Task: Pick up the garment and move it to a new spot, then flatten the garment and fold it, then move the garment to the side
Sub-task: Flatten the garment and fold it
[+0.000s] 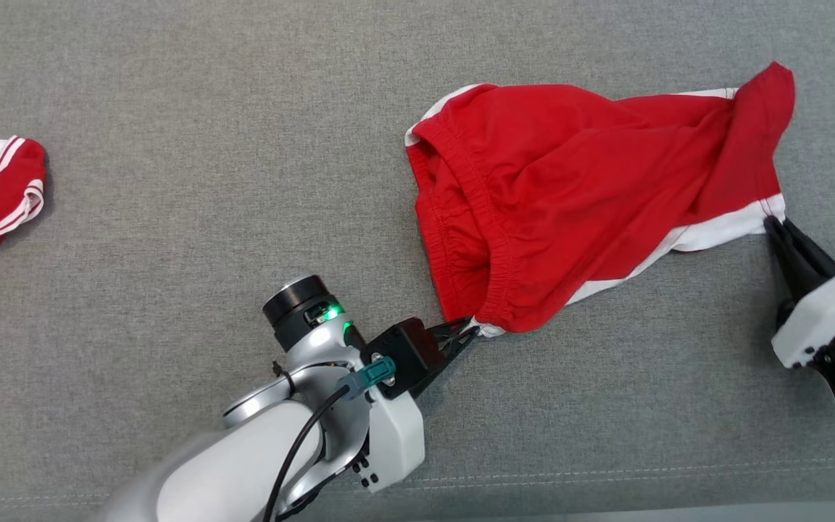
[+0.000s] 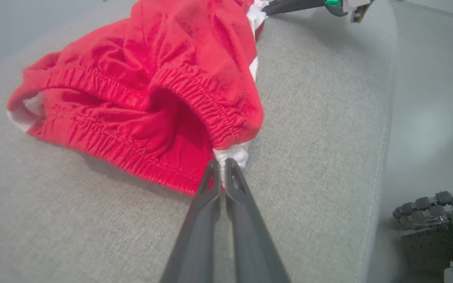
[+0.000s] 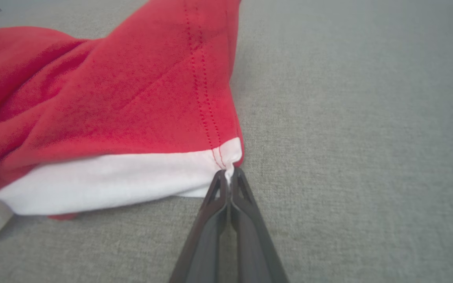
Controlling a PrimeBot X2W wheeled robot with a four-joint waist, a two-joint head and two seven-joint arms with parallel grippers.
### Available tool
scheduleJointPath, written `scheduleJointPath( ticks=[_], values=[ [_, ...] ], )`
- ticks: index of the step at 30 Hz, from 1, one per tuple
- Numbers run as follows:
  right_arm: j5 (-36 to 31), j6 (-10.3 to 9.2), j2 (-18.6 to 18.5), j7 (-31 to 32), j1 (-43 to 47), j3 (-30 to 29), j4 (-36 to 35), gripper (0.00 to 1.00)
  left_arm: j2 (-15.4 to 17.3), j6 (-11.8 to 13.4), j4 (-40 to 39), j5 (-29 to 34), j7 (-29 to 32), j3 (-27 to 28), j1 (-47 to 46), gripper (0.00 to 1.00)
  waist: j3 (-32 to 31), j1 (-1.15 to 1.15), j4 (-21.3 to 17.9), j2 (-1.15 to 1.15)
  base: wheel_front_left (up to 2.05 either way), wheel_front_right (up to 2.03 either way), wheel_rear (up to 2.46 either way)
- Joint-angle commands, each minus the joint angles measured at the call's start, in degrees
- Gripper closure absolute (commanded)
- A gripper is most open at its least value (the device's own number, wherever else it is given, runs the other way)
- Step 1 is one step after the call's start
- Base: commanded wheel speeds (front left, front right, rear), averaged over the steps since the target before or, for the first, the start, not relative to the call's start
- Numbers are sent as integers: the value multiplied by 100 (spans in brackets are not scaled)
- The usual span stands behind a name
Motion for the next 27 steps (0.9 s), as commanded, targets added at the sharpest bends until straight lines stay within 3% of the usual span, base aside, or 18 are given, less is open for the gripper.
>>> scheduleJointPath(
  ticks=[1,10,12,14,17,20,24,27],
  values=[
    [117,-1,-181,-59,523,21,-126,100,201,110,-241,-48,-37,242,88,100,-31,0,28,0,0,0,0],
    [1243,-1,-347,177,2849,-1053,-2066,100,865,826,-1865,-834,145,609,1438,100,-75,0,62,0,0,0,0],
    [1565,-1,-259,351,3078,-1415,-2617,100,940,790,-2180,-1232,171,787,1557,100,-52,0,76,0,0,0,0],
    [1847,-1,-185,708,2818,-1617,-3016,100,984,584,-2250,-1877,245,1148,1408,100,-57,0,55,0,0,0,0],
    [2085,-1,-49,1415,1271,-1596,-3048,100,1076,182,-1696,-3022,423,2141,501,100,-85,0,-90,0,0,0,0],
    [1900,-1,418,1746,-1198,-1495,-2142,100,1214,-14,-511,-3838,927,2968,-967,100,-269,0,-307,0,0,0,0],
    [1179,-1,939,841,-4072,-1874,-544,100,1205,-72,836,-3402,835,3367,-3229,100,-348,0,-373,0,0,0,0],
    [907,-1,1117,554,-5072,-1674,7,100,922,-137,1455,-3018,420,3330,-4274,100,-306,0,-271,0,0,0,0]
  ],
)
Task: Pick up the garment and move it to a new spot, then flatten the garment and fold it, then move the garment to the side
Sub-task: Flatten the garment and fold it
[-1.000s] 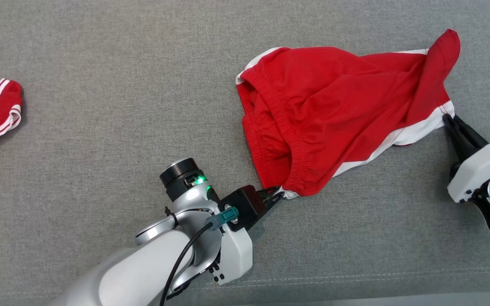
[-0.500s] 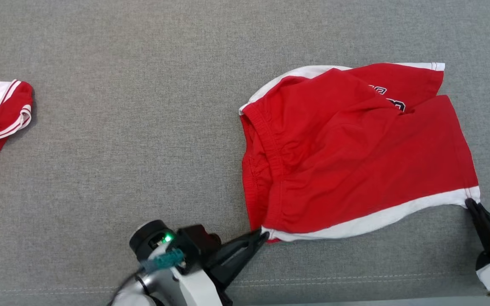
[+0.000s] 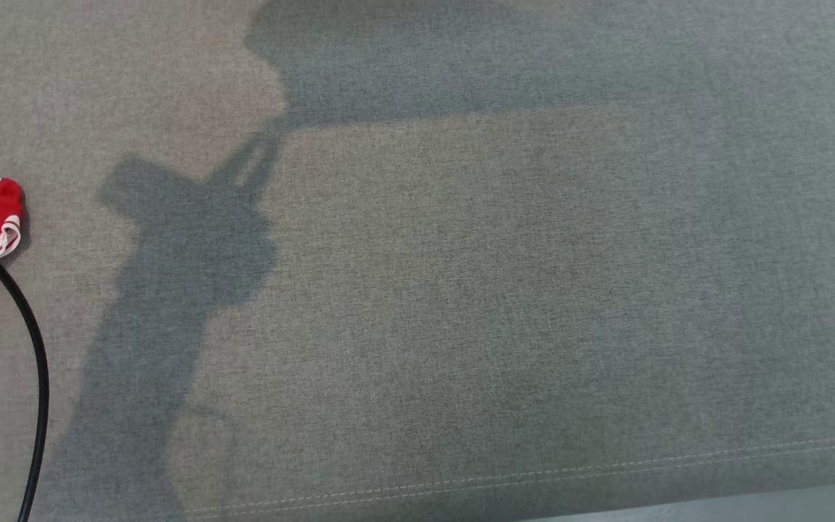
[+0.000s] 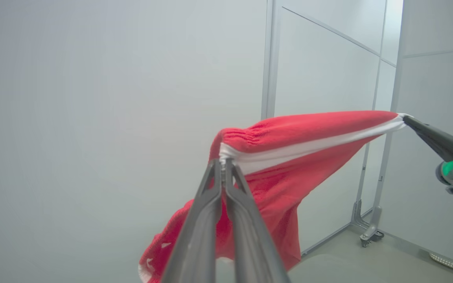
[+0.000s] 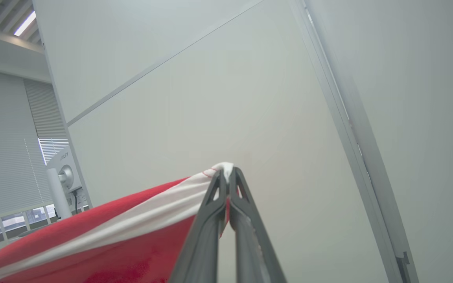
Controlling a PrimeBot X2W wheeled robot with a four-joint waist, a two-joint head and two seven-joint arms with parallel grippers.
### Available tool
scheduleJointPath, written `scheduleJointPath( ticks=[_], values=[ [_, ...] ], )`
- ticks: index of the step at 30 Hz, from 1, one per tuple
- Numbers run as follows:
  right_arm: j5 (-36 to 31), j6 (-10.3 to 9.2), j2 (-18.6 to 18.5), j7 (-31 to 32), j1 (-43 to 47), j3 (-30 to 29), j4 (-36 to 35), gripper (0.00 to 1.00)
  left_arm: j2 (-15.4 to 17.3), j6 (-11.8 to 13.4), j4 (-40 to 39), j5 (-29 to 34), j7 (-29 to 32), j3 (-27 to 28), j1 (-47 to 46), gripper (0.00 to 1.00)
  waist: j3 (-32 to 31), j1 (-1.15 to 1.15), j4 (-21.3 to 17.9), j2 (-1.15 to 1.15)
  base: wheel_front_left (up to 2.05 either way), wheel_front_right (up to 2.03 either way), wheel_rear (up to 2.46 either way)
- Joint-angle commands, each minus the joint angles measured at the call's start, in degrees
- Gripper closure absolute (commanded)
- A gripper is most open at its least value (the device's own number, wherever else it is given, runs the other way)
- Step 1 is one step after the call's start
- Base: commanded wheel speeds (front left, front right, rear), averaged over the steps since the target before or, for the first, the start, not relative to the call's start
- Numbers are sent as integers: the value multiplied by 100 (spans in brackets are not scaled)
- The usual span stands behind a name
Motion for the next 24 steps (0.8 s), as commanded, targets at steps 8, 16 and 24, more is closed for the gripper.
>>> scheduleJointPath(
  ticks=[8,16,24],
  values=[
    [148,-43,-439,-36,1293,1300,-616,100,53,-97,382,456,-1096,-160,858,100,337,0,333,0,0,0,0],
    [1175,-43,-860,-825,4278,1606,-1466,100,-518,-141,1141,670,-2211,-927,3136,100,653,0,583,0,0,0,0],
    [1350,-43,-1006,-1364,5956,1364,-2171,100,-516,56,724,844,-2514,-829,4132,100,463,0,375,0,0,0,0]
  ],
)
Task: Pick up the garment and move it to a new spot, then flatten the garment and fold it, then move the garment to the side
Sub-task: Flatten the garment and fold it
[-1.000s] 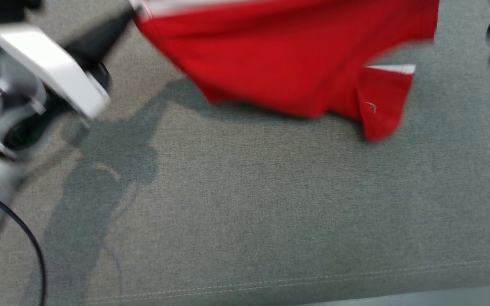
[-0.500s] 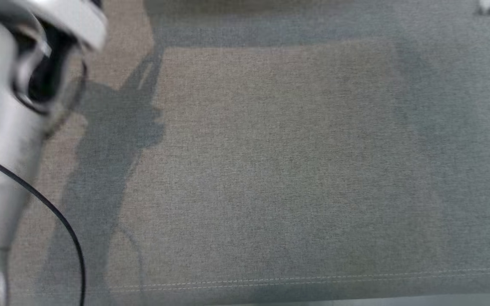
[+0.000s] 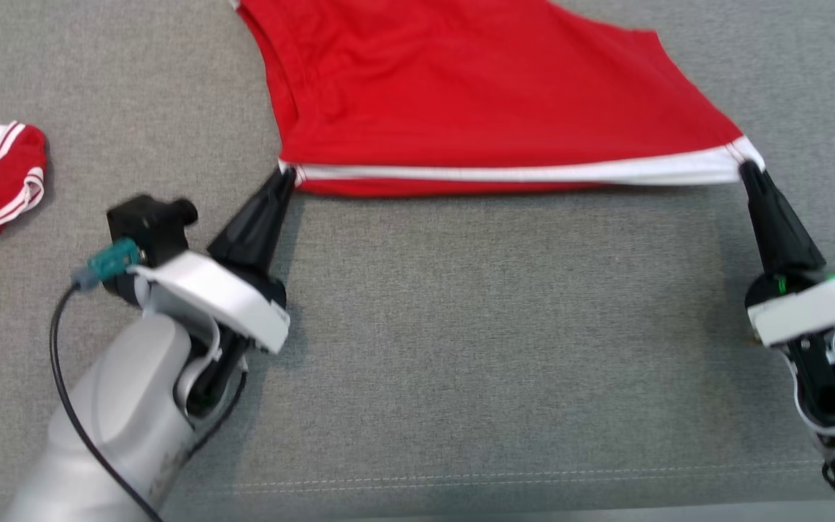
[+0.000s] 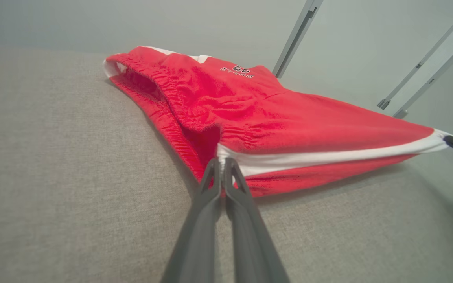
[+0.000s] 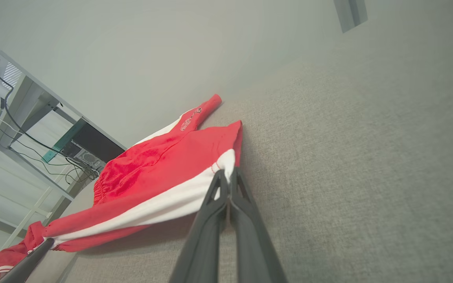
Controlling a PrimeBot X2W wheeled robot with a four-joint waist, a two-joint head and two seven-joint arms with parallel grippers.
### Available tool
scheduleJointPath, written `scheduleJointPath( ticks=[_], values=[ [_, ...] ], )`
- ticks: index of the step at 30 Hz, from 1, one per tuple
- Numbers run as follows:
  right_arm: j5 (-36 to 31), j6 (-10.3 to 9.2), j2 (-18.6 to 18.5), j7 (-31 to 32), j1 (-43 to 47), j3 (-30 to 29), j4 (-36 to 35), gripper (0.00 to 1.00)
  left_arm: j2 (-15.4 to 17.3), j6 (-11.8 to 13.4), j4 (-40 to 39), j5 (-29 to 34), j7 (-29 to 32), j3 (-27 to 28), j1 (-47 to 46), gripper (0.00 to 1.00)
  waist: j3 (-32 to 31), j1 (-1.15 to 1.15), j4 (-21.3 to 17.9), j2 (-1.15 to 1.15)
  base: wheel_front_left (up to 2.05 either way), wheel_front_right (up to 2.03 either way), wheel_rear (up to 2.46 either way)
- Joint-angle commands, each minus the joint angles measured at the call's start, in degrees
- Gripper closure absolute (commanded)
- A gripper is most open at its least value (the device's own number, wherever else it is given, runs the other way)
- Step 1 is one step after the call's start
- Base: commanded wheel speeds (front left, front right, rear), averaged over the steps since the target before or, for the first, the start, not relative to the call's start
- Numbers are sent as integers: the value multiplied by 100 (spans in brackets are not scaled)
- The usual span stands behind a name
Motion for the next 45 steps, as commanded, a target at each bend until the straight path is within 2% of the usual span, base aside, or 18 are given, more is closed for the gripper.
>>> scheduleJointPath(
  ticks=[1,7,9,10,11,17,21,26,27,28,29,30,34,36,42,45],
  values=[
    [-87,-16,-135,-126,389,-81,-236,100,284,155,-294,99,-63,263,236,100,-120,0,-83,0,0,0,0],
    [-447,-16,19,-95,1196,-409,-652,100,388,821,-1209,219,-78,544,1056,100,-341,0,-147,0,0,0,0],
    [-740,-16,85,-34,1442,-562,-698,100,455,1007,-1529,255,-79,590,1321,100,-409,0,-151,0,0,0,0],
    [-740,-16,85,-34,1442,-562,-698,100,455,1007,-1529,255,-79,590,1321,100,-409,0,-151,0,0,0,0],
    [-890,-16,263,73,1675,-713,-813,100,538,1171,-1808,270,-50,588,1587,100,-465,0,-154,0,0,0,0],
    [-1490,-16,653,517,2173,-1088,-1008,100,751,1598,-2445,132,47,686,2392,100,-703,0,-231,0,0,0,0],
    [-1826,-16,921,786,2375,-1361,-1058,100,795,1723,-2684,22,120,679,2761,100,-846,0,-184,0,0,0,0],
    [-2063,-16,1093,1133,2529,-1482,-1142,100,751,1689,-2651,-85,222,590,2908,100,-930,0,-123,0,0,0,0],
    [-2340,-16,1049,1293,2578,-1417,-1212,50,708,1606,-2543,-152,267,543,2909,100,-959,0,-85,0,0,0,0],
    [-2373,-16,1055,1364,2599,-1390,-1243,0,706,1563,-2471,-184,302,521,2914,74,-971,0,-74,0,0,0,0],
    [-2412,-16,1065,1391,2622,-1427,-1269,0,715,1526,-2408,-179,328,489,2902,26,-980,0,-56,0,0,0,0],
    [-2477,-16,1056,1422,2639,-1461,-1299,0,709,1489,-2351,-213,383,459,2906,0,-991,0,-43,0,0,0,0],
    [-2606,-16,1010,1480,2707,-1670,-1576,0,729,1462,-2286,-268,400,477,2926,0,-1052,0,5,0,0,0,0],
    [-2685,-16,955,1452,2698,-1792,-1756,0,810,1551,-2357,-216,408,502,2949,0,-1090,0,26,0,0,0,0],
    [-3436,-16,909,1233,2454,-2242,-2083,0,1223,2237,-2984,372,127,923,2801,0,-1256,0,132,0,0,0,0],
    [-3987,-16,920,1065,2230,-2332,-2141,0,1379,2488,-3357,662,55,1102,2660,0,-1341,0,176,0,0,0,0]
  ],
)
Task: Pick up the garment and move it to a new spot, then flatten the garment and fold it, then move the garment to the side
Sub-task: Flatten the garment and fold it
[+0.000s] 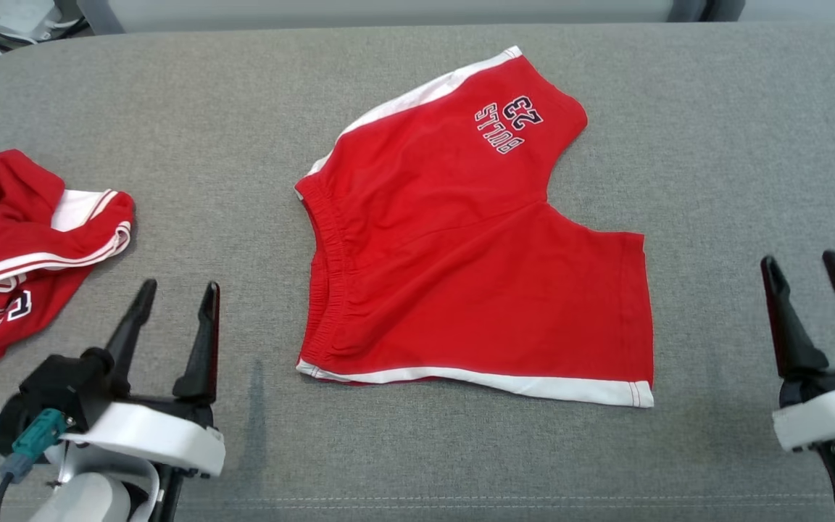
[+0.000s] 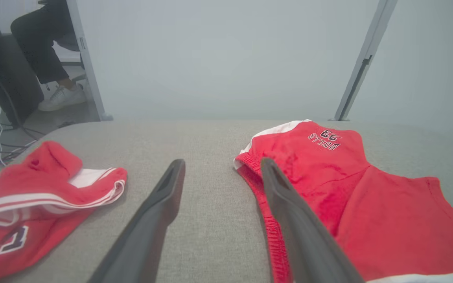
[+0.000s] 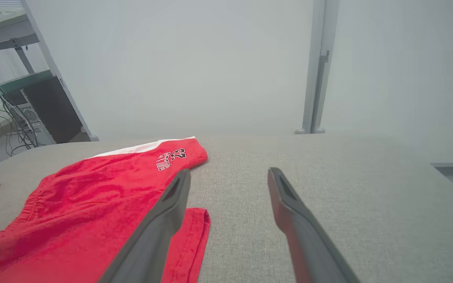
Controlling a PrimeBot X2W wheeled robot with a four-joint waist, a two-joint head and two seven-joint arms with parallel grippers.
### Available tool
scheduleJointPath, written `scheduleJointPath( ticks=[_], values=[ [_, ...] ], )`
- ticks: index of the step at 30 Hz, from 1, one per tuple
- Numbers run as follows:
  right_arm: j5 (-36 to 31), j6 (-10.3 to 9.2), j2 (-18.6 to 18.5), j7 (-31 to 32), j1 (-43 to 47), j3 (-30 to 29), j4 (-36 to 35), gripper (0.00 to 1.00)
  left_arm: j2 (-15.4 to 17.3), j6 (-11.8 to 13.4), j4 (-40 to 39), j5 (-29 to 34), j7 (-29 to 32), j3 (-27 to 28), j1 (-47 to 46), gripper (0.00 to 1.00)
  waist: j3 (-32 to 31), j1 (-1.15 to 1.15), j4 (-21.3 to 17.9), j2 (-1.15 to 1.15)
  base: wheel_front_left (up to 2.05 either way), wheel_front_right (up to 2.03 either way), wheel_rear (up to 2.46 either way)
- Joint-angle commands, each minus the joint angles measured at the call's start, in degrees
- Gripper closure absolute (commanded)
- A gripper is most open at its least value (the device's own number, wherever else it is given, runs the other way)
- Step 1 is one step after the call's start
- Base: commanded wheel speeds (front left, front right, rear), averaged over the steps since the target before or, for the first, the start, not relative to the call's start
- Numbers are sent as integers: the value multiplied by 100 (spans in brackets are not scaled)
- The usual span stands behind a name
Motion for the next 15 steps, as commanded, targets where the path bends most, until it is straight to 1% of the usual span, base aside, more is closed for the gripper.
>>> scheduleJointPath(
  ticks=[1,4,8,12,15],
  values=[
    [-230,-15,-126,-154,-211,61,-194,0,208,105,-224,124,-65,295,-313,0,-59,0,37,0,0,0,0],
    [-678,-15,-124,-393,-400,167,-133,0,267,304,-402,276,-102,455,-347,0,-213,0,32,0,0,0,0],
    [-994,-15,-92,-671,-455,295,43,0,174,392,-393,226,-144,642,-163,0,-425,0,60,0,0,0,0],
    [-1127,-15,-26,-856,-329,341,317,0,19,326,-245,107,-173,872,80,0,-592,0,96,0,0,0,0],
    [-1170,-15,44,-985,-196,332,506,0,-88,141,-145,105,-183,1059,246,0,-693,0,113,0,0,0,0]
  ],
)
